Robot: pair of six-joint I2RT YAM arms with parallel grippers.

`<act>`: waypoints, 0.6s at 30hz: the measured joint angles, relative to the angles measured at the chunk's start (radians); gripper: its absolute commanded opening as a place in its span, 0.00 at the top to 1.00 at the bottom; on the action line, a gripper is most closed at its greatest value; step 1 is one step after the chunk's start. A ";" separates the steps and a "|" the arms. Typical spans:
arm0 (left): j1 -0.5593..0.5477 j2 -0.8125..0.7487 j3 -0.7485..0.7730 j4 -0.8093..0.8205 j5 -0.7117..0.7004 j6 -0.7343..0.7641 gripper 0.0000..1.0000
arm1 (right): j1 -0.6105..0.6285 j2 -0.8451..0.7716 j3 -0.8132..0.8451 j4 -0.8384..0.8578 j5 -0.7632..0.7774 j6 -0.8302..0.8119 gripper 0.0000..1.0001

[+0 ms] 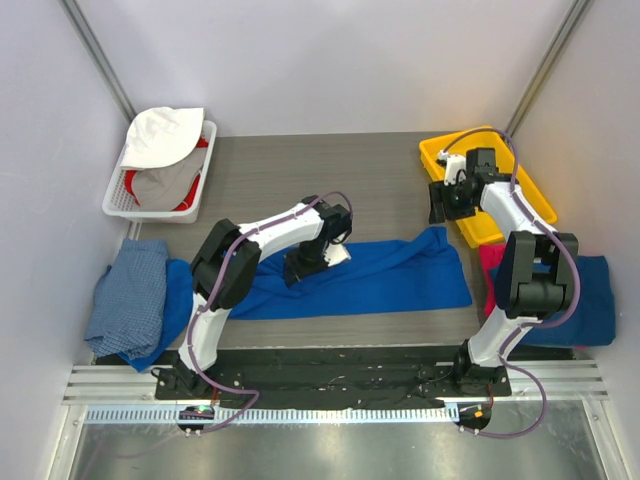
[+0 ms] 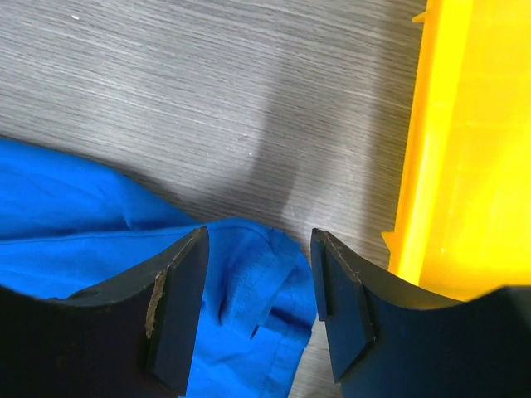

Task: Fold and stack the t-shirts
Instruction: Fold the other side of the tshirt into a rectangle

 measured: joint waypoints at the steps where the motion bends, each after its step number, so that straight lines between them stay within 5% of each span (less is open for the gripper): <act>1: 0.000 0.000 0.002 0.000 0.000 0.000 1.00 | -0.006 0.010 0.007 -0.003 -0.013 0.001 0.40; 18: 0.000 0.000 0.011 -0.001 0.000 -0.001 1.00 | -0.057 0.039 0.026 -0.048 -0.109 0.001 0.42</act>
